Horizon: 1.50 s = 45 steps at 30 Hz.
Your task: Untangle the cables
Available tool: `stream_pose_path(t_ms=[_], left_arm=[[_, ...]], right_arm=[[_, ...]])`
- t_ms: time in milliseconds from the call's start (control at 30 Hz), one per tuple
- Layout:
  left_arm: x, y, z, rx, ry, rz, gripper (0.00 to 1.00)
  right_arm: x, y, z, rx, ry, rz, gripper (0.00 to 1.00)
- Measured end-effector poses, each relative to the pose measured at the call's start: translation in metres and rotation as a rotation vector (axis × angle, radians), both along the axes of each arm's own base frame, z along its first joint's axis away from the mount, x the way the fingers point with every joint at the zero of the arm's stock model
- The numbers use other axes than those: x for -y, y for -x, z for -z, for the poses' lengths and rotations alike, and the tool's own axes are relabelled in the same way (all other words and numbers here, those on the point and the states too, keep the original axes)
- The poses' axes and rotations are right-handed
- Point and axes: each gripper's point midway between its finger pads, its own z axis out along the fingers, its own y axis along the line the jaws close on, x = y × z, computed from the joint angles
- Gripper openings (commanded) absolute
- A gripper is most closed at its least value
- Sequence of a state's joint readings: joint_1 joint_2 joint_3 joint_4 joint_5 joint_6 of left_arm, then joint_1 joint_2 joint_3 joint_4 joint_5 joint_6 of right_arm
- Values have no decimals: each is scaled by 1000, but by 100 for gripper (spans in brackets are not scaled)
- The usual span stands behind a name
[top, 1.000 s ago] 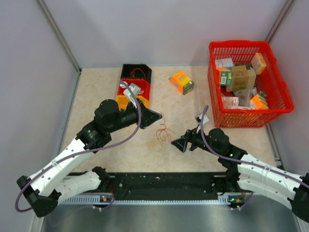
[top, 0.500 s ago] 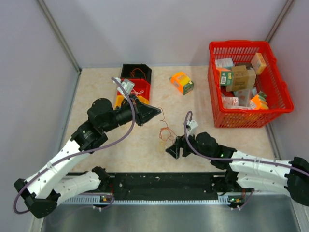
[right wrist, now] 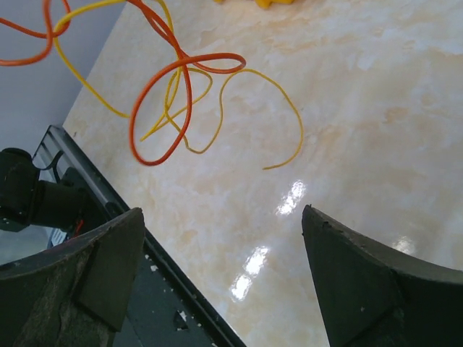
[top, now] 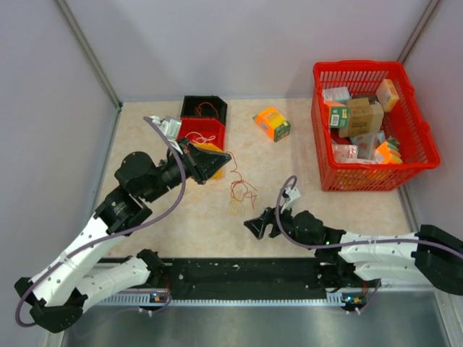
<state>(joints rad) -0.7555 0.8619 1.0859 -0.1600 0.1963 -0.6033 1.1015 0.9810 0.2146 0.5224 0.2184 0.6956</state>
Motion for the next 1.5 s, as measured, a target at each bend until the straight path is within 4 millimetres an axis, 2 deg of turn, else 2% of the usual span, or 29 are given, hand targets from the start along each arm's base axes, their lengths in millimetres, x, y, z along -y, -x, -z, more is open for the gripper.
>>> stream_pose_path(t_ms=[133,267,467,567,667,800,933,1033,1100,1167,1233,1267,1433,1500], left_arm=[[-11,1,-8,-4,52,-48,0],[-12,0,-15,-17,93,-58,0],[-9,1,-13,-47,110,-47,0],[-8,1,-11,-53,110,-45,0],[-8,1,-11,-56,112,-44,0],[-8,0,-9,-57,112,-45,0],[-7,0,-6,-68,111,-44,0],[-6,0,-5,-72,116,-39,0],[-5,0,-6,-70,118,-36,0],[-5,0,-7,-68,119,-34,0],[-6,1,-7,-66,121,-35,0],[-6,1,-7,-65,121,-36,0],[-19,-3,-12,-22,91,-101,0],[-35,-7,-19,21,72,-178,0]], right_arm=[[-15,2,2,-3,-26,22,88],[-35,-13,-9,-5,-61,84,85],[-58,-37,-22,10,-80,166,58],[-65,-41,-26,23,-89,171,44],[-65,-43,-28,39,-96,176,47],[-69,-41,-40,73,-138,146,63],[-77,-35,-46,87,-176,94,64],[-83,-33,-34,72,-158,75,52],[-84,-33,-22,48,-129,77,40],[-85,-34,-14,29,-105,83,25],[-84,-35,-9,15,-94,97,5],[-82,-37,-7,10,-88,109,0],[-65,-42,4,-16,-47,188,0],[-48,-42,10,-27,-27,231,0]])
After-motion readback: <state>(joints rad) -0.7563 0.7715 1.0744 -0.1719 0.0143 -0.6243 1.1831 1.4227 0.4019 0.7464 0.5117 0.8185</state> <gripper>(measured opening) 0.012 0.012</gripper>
